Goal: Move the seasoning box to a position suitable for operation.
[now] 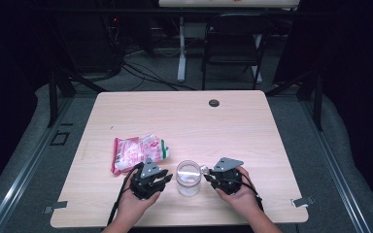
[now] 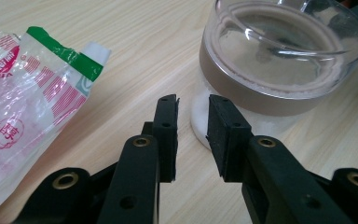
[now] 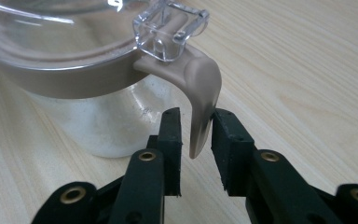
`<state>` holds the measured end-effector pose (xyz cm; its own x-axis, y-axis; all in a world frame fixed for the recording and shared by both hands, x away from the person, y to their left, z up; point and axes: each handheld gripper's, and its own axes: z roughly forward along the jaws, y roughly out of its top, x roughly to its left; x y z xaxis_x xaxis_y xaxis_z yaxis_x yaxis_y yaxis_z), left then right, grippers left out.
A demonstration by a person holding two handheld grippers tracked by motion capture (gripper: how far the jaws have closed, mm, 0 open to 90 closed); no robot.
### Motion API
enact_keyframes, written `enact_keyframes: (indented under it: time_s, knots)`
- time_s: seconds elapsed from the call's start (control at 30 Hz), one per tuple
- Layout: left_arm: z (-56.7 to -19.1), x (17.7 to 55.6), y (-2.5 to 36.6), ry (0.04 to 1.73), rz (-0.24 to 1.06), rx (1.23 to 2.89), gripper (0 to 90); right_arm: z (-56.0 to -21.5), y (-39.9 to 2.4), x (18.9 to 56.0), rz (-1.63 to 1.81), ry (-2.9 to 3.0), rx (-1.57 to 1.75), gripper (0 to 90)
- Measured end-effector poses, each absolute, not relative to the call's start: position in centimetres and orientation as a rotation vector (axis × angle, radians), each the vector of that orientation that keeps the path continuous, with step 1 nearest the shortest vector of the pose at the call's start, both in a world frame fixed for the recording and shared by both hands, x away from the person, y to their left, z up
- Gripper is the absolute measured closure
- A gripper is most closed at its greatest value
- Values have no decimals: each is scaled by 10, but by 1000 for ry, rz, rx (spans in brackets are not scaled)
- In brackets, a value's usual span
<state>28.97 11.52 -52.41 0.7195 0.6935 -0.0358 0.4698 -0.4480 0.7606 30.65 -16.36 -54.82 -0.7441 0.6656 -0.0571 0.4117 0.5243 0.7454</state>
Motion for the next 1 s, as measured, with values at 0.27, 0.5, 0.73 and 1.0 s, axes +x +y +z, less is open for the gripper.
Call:
enact_keyframes:
  time_s: [0.27,0.5,0.73,1.0]
  knots:
    - [-532,293,108,874,340,2150,729,-550,-165,310,1196,2395,858,662]
    - [-534,291,105,873,351,2154,736,-546,-169,307,1192,2419,848,678]
    - [-534,293,105,871,348,2153,733,-541,-165,300,1146,2433,818,686]
    - [-531,297,108,874,324,2134,704,-530,-171,295,1177,2440,793,628]
